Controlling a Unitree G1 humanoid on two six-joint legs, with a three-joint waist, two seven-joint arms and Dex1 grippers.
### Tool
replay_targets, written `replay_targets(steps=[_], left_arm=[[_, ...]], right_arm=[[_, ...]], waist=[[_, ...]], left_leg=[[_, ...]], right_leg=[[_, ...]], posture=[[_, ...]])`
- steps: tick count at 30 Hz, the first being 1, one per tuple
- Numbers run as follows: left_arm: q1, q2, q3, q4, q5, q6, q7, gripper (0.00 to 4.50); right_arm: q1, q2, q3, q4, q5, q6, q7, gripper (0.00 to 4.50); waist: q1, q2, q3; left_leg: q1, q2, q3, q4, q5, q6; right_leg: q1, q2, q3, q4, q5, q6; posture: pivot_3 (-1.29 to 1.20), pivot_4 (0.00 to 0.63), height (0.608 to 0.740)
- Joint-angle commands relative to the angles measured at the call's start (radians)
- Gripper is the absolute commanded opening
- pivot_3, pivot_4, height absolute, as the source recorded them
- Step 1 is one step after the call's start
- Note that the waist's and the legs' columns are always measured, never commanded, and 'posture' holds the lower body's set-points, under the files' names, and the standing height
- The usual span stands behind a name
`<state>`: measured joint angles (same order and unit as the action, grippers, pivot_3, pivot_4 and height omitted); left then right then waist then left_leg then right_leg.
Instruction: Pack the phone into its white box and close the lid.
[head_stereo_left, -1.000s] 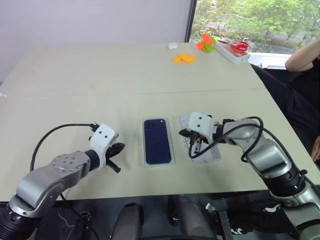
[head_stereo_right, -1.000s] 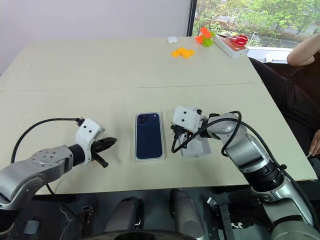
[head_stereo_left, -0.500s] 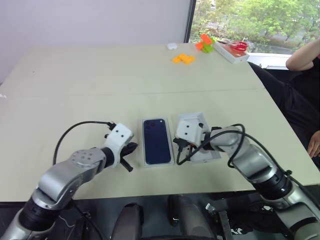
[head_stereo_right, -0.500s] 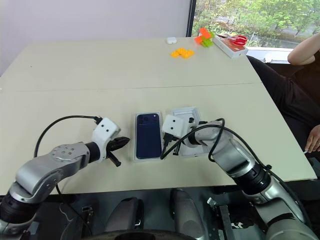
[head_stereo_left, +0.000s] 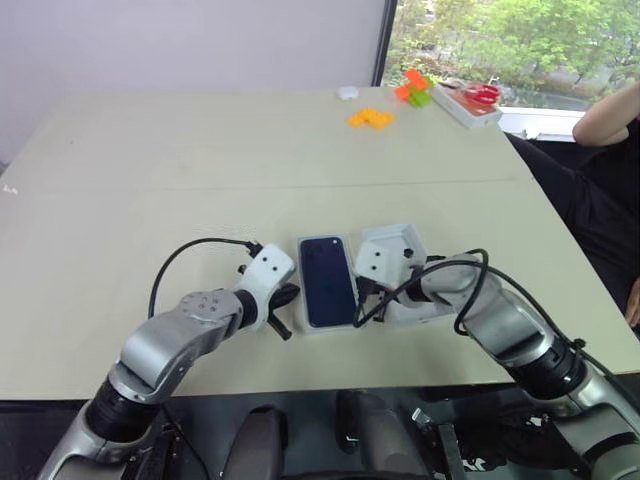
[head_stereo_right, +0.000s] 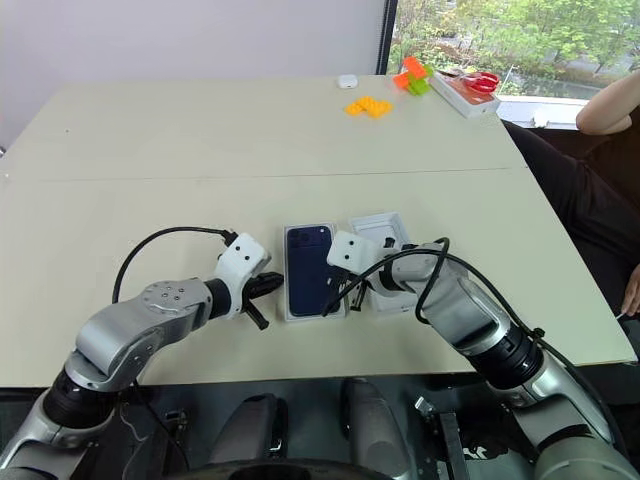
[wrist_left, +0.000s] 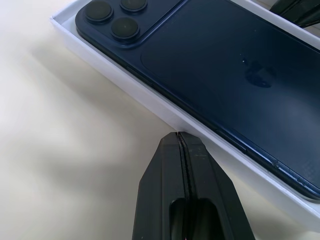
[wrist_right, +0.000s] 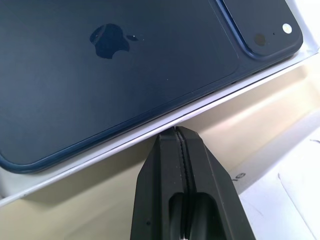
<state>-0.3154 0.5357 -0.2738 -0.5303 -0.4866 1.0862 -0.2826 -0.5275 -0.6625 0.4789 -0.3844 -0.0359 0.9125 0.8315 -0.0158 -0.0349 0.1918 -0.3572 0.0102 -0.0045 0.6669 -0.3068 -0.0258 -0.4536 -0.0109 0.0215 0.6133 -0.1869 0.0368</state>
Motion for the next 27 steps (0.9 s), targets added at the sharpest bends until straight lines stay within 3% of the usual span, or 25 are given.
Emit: replay_targets(steps=[1,14,17,22,27], left_arm=[[-0.028,-0.033,-0.024,-0.012,0.001,0.004,-0.030,0.02],[-0.029,-0.058,0.019,-0.009,0.012,0.025,-0.075,0.02],[0.002,-0.043,0.098,-0.038,-0.021,0.060,-0.084,0.00],[0.090,0.041,0.208,-0.116,-0.039,0.007,-0.145,0.00],[0.168,0.100,0.248,-0.117,-0.023,-0.149,-0.240,0.00]], right_arm=[[-0.011,-0.005,-0.025,-0.065,0.018,0.003,0.006,0.00],[-0.019,-0.037,-0.072,-0.107,0.075,0.056,0.040,0.00],[-0.006,-0.063,-0.102,-0.150,0.103,0.070,0.058,0.73],[0.011,-0.119,-0.192,-0.242,0.163,0.137,0.066,3.19],[-0.025,-0.084,-0.277,-0.263,0.258,0.398,0.019,3.19]], waist=[[0.000,0.000,0.000],[-0.001,0.000,0.000],[-0.005,0.000,0.000],[-0.004,0.000,0.000],[-0.002,0.000,0.000]], left_leg=[[0.000,0.000,0.000,0.000,0.000,0.000],[0.000,0.000,0.000,0.000,0.000,0.000],[0.000,0.000,0.000,0.000,0.000,0.000],[0.000,0.001,-0.001,0.000,0.000,0.000],[0.001,0.001,-0.001,0.000,0.000,0.000]], right_leg=[[0.000,0.000,0.000,0.000,0.000,0.000],[0.000,0.000,0.000,0.000,0.000,0.001],[0.000,0.000,0.000,0.000,0.001,0.002],[0.000,0.001,-0.001,0.001,0.000,0.000],[0.000,0.001,-0.001,0.000,-0.001,0.000]], posture=[[0.00,0.150,0.739],[0.00,0.150,0.739],[0.00,0.150,0.739],[0.00,0.150,0.739],[0.00,0.150,0.739]])
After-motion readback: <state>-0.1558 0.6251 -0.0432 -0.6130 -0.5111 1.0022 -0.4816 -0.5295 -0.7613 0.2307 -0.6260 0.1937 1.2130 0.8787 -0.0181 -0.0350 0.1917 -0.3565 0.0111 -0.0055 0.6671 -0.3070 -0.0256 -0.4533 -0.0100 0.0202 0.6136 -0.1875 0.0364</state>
